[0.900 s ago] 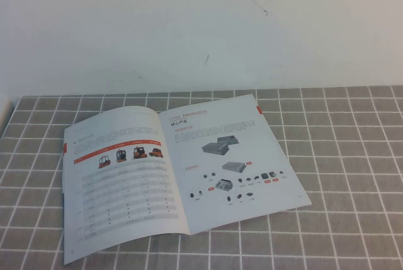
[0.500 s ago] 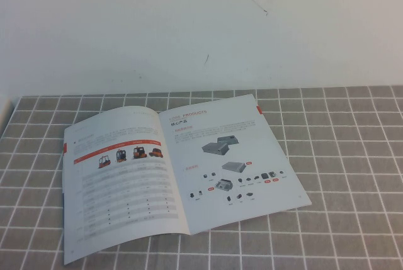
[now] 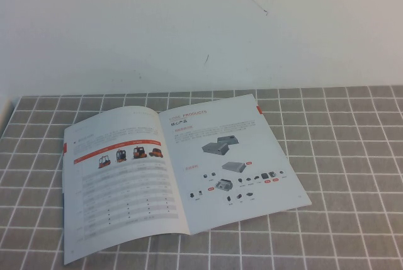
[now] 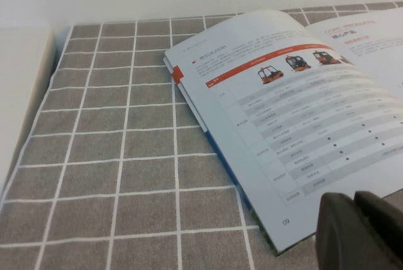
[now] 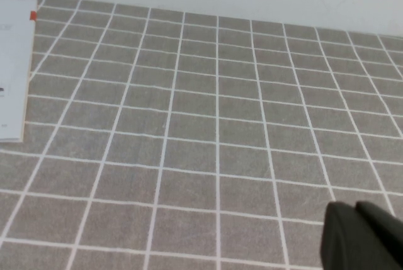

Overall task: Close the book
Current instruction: 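Close the open booklet and leave it lying on the table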

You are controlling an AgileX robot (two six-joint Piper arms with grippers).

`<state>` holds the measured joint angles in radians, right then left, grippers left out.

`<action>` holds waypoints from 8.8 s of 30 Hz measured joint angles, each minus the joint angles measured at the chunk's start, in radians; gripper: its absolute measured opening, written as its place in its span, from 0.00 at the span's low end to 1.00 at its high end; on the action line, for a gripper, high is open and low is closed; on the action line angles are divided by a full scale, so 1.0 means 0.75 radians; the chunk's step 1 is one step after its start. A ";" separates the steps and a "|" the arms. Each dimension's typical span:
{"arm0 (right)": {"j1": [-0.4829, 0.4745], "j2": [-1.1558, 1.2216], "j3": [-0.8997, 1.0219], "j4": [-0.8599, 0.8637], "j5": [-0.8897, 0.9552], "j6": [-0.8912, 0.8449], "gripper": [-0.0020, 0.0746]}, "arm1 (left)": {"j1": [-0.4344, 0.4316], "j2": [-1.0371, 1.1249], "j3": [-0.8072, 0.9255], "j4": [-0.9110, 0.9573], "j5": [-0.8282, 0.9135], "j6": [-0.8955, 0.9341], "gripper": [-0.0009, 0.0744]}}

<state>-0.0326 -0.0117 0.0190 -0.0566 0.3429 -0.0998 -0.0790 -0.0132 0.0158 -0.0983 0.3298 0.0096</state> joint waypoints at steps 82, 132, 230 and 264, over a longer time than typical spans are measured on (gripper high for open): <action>0.323 2.269 -1.565 1.121 0.230 -1.304 0.02 | 0.000 1.575 -0.986 -0.874 -0.083 0.611 0.01; 0.509 2.869 -1.787 1.193 0.151 -1.288 0.02 | 0.126 2.375 -1.038 -0.996 -0.386 0.636 0.01; 0.544 1.195 -1.408 0.155 0.521 -0.487 0.02 | -0.178 0.544 -0.431 -1.161 -0.263 1.497 0.01; 0.544 0.370 -0.560 0.135 0.378 -0.302 0.02 | -0.178 0.544 -0.421 -1.215 -0.278 1.500 0.01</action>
<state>0.3751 0.2656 -0.4010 0.0447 0.6264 -0.3265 -0.2128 0.3948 -0.3001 -1.0096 0.1216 1.1346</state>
